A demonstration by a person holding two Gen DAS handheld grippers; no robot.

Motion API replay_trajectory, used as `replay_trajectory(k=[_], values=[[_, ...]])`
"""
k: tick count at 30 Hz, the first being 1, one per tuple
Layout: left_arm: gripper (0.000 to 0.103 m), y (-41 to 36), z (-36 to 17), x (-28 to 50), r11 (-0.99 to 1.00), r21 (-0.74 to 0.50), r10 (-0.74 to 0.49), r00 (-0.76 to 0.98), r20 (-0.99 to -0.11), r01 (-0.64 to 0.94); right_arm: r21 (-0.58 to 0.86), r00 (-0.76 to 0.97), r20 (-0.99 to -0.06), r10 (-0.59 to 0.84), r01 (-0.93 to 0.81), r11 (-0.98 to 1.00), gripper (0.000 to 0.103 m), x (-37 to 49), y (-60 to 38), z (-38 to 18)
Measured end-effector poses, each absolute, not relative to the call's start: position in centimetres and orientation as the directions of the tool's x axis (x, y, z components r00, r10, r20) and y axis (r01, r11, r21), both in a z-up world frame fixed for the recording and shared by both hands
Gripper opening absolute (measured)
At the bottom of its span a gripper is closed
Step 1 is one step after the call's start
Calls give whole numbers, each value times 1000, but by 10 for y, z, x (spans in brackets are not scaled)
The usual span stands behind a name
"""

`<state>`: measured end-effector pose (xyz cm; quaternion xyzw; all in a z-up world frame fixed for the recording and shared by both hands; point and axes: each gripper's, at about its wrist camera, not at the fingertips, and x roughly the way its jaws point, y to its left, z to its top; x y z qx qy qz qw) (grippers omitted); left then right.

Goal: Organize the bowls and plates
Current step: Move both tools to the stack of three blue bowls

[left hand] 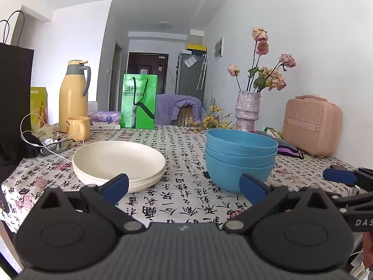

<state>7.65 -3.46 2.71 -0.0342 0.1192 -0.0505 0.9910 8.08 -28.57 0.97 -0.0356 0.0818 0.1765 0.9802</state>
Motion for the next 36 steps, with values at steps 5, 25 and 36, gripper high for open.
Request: replay_trajectory(k=[5,25,36], values=[[103,-34,27,73,993,-76,-107,967,-232,92,-25,922,-172,347,-356,934,87,70,-287,5],[103,-34,24,102,993,-91,-105,951,-290,81,49,926,-195,325,-321,946,87,104,-294,4],[103,-35,48,174,969,-203,-206,917,-340,142,302,897,-230,378,-304,904,87,173,-323,29]])
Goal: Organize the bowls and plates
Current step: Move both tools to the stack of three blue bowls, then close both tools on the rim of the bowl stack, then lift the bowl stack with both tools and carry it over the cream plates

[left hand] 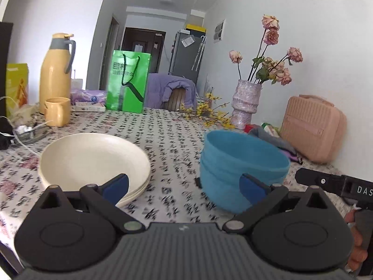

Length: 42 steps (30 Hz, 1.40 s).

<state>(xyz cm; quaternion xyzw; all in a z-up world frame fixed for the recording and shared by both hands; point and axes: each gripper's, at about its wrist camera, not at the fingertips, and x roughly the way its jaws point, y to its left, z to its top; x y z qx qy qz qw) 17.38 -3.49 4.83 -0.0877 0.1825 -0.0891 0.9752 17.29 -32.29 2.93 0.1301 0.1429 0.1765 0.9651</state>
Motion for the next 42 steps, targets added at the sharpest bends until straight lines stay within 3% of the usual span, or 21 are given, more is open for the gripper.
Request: replay_trajectory(k=[6,14,17,21,29,32,34,38,42], values=[[103,-29,57,236,897,-412,-335,856,-393,162,363,889,-274,367,-258,895,87,225,-332,49],[101,-40,38,302,859,-495,-419,730,-540,127,431,819,-425,387,-193,881,85,287,-333,41],[96,-38,25,317,826,-554,-465,676,-572,99,442,789,-468,398,-181,878,81,302,-332,33],[80,-40,18,328,813,-574,-493,637,-592,95,438,762,-502,409,-185,880,79,313,-330,25],[65,-45,9,339,761,-641,-566,584,-582,98,502,679,-525,514,-241,831,68,333,-328,17],[56,-47,13,337,774,-625,-551,596,-584,103,472,665,-546,509,-257,843,61,333,-323,18],[49,-47,15,336,779,-618,-544,604,-581,107,436,672,-568,474,-243,867,43,333,-322,19],[33,-48,16,333,808,-582,-501,623,-600,90,434,682,-563,468,-238,869,39,329,-326,22],[32,-44,13,331,791,-605,-519,618,-590,87,394,712,-549,437,-240,887,37,321,-322,27]])
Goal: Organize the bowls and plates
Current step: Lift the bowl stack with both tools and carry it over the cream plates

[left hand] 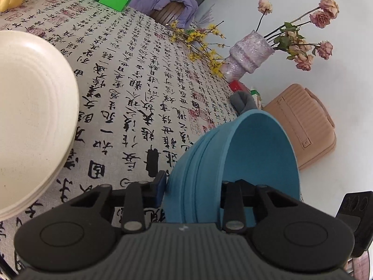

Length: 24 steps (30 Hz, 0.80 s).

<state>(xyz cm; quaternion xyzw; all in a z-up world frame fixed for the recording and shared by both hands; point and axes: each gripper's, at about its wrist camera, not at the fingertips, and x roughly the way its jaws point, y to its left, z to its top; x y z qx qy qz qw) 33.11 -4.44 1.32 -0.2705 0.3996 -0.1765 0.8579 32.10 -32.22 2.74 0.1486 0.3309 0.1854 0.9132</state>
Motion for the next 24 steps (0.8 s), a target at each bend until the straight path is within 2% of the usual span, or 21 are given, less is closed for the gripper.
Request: replay_trajectory(k=[13,24], values=[[32,-26,21,323,773,-626,-531,643,-552,101,374,738,-533,415,-235,897,36,311,-309,41],[32,14,42,313,778,-622,-495,698,-517,91,355,746,-502,438,-284,891,36,308,-270,62]])
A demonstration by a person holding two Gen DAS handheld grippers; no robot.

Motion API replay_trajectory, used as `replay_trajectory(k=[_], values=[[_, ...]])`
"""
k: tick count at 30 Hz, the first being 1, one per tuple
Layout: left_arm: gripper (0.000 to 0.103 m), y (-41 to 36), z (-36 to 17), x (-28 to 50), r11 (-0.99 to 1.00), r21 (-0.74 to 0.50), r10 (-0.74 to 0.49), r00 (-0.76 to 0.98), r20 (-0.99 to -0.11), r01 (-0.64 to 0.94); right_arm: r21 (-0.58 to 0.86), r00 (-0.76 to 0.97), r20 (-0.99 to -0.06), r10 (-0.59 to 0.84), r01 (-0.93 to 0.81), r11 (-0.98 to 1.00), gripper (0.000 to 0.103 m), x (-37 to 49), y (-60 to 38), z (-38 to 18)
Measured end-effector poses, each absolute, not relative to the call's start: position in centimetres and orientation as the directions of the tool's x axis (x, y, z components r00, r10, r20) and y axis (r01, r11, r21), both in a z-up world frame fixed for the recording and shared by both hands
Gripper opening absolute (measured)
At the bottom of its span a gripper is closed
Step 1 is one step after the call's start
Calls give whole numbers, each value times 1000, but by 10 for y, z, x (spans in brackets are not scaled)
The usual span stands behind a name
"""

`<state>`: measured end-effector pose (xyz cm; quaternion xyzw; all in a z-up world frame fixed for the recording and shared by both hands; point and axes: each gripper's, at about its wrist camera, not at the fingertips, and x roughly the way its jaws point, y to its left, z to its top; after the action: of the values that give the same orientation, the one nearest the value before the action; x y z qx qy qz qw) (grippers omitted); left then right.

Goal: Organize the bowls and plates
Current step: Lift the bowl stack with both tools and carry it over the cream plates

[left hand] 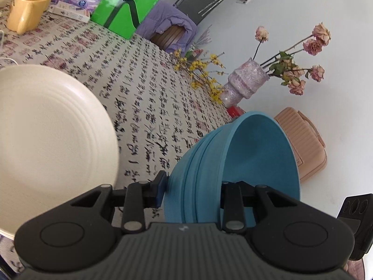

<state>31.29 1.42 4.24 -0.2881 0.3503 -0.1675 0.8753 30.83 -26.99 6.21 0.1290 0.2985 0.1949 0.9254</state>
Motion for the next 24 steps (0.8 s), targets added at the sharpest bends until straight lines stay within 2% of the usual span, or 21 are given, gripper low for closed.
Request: replay_trajectory(k=[16,24], values=[[32,104,55,300,790,-613,-402,772,-493,20,323,715,-492,497,-380,867,36,317,-166,84],[32,145,48,301,787,-616,-363,778,-513,-39,326,678,-517,523,-409,852,36,331,-118,81]])
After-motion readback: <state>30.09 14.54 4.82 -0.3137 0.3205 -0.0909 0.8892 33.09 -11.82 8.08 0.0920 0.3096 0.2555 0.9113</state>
